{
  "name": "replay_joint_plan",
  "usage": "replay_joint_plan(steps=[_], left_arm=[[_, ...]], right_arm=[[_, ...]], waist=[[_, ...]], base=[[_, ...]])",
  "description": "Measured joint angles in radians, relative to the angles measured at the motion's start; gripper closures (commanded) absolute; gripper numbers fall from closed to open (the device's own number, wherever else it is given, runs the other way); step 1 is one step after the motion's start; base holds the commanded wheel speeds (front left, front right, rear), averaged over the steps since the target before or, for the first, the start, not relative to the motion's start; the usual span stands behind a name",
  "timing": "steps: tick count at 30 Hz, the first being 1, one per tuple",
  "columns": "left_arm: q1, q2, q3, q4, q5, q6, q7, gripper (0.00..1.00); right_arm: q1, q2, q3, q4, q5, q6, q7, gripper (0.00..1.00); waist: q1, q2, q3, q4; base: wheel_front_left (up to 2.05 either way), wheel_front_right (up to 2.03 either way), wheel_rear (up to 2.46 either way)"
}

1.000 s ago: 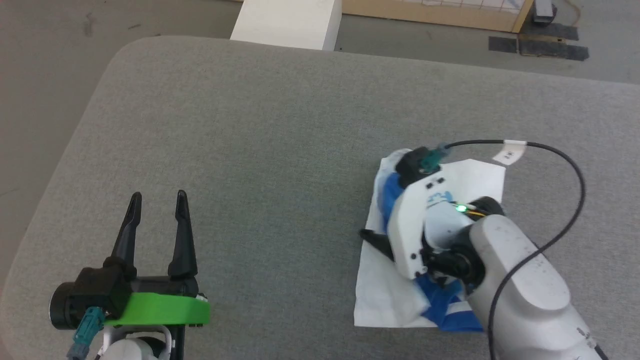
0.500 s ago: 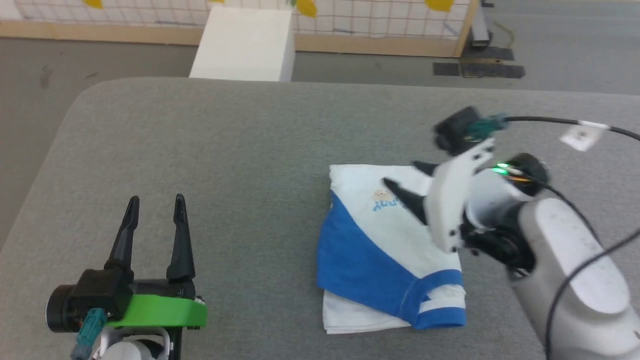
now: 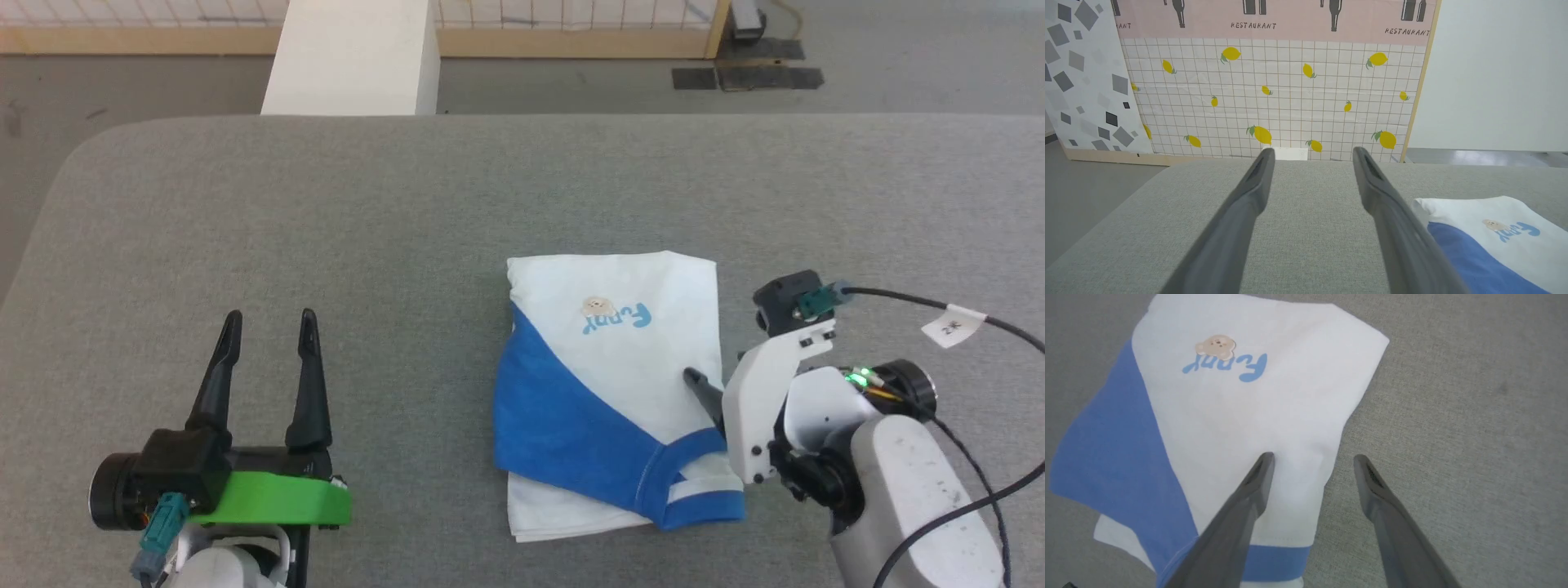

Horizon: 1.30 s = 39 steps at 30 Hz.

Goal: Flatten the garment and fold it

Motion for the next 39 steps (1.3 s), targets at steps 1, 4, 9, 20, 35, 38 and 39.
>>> replay_joint_plan(steps=[1, 4, 9, 20, 35, 38, 39], left_arm=[[-0.003, 0.000, -0.003, 0.001, 0.000, 0.000, 0.000, 0.00], [-0.007, 0.000, -0.006, 0.002, -0.001, 0.000, 0.000, 0.00], [-0.007, 0.000, -0.007, 0.006, -0.005, 0.004, 0.000, 0.00], [-0.011, 0.000, -0.003, 0.021, -0.010, 0.008, 0.000, 0.00], [-0.026, 0.004, 0.026, -0.008, 0.008, -0.002, 0.000, 0.00], [-0.063, 0.014, 0.020, -0.014, 0.019, -0.009, -0.001, 0.00], [-0.078, 0.019, 0.015, -0.017, 0.023, -0.010, -0.001, 0.00]], right_arm=[[0.002, 0.006, 0.000, 0.014, -0.006, 0.000, 0.000, 0.00], [0.002, 0.014, 0.002, 0.058, -0.029, 0.000, 0.000, 0.00], [-0.001, 0.022, 0.002, 0.123, -0.055, 0.000, -0.001, 0.00], [-0.049, -0.002, 0.069, 0.194, -0.041, 0.000, -0.014, 1.00], [-0.192, -0.514, 0.384, 0.002, 0.217, 0.000, 0.107, 1.00], [-0.242, -0.588, 0.386, 0.020, 0.232, 0.000, 0.096, 1.00], [-0.257, -0.608, 0.382, 0.035, 0.233, 0.000, 0.088, 1.00]], waist=[[0.0000, 0.0000, 0.006, 0.005], [0.0000, 0.0000, 0.021, 0.023], [0.0000, 0.0000, 0.042, 0.049], [0.0000, 0.0000, 0.037, 0.065], [0.0000, 0.0000, 0.043, -0.158], [0.0000, 0.0000, 0.072, -0.210], [0.0000, 0.0000, 0.087, -0.224]], base=[[0.00, 0.00, 0.00], [0.00, 0.00, 0.00], [0.00, 0.00, 0.00], [0.00, 0.00, 0.00], [0.00, 0.00, 0.00], [0.00, 0.00, 0.00], [0.00, 0.00, 0.00]])
